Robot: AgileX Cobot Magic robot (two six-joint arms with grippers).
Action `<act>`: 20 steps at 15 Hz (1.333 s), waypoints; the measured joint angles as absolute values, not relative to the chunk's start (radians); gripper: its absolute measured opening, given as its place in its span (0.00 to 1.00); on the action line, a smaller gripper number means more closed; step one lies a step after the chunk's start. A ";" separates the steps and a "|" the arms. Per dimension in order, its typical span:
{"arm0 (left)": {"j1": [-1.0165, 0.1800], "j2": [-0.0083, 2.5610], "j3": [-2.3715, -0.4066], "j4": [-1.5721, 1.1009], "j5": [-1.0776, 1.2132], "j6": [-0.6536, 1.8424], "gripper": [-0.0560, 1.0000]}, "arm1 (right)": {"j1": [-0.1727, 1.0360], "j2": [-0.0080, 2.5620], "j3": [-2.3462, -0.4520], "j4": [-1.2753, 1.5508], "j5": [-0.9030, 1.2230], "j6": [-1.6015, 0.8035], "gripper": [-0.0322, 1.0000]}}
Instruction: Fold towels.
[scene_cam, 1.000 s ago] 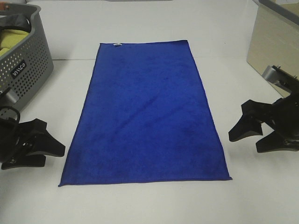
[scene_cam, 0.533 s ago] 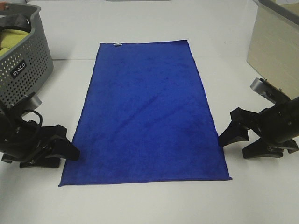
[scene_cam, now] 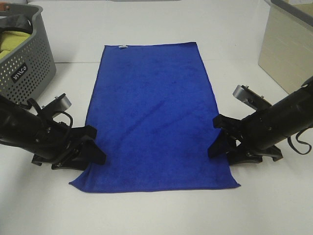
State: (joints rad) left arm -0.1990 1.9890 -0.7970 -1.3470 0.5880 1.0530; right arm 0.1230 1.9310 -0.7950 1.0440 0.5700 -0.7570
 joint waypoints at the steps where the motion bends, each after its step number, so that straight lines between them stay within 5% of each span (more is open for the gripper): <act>1: -0.199 1.995 -0.797 -1.347 0.586 1.053 0.38 | 0.123 1.937 -0.794 1.037 0.566 -0.725 0.37; 2: -0.199 1.998 -0.797 -1.346 0.586 1.053 0.16 | 0.123 1.944 -0.794 1.026 0.561 -0.708 0.19; 4: -0.199 1.998 -0.797 -1.346 0.600 1.053 0.06 | 0.123 1.947 -0.794 1.013 0.560 -0.696 0.03; 10: -0.199 1.840 -0.783 -1.201 0.643 0.909 0.06 | 0.123 1.793 -0.765 0.994 0.651 -0.668 0.03; 20: -0.199 1.401 -0.388 -1.145 0.679 0.817 0.06 | 0.123 1.419 -0.463 0.910 0.795 -0.583 0.03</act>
State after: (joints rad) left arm -0.1990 1.4010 -0.3880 -1.1450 0.6790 0.8170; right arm 0.1230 1.4190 -0.4630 0.9100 0.7950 -0.5830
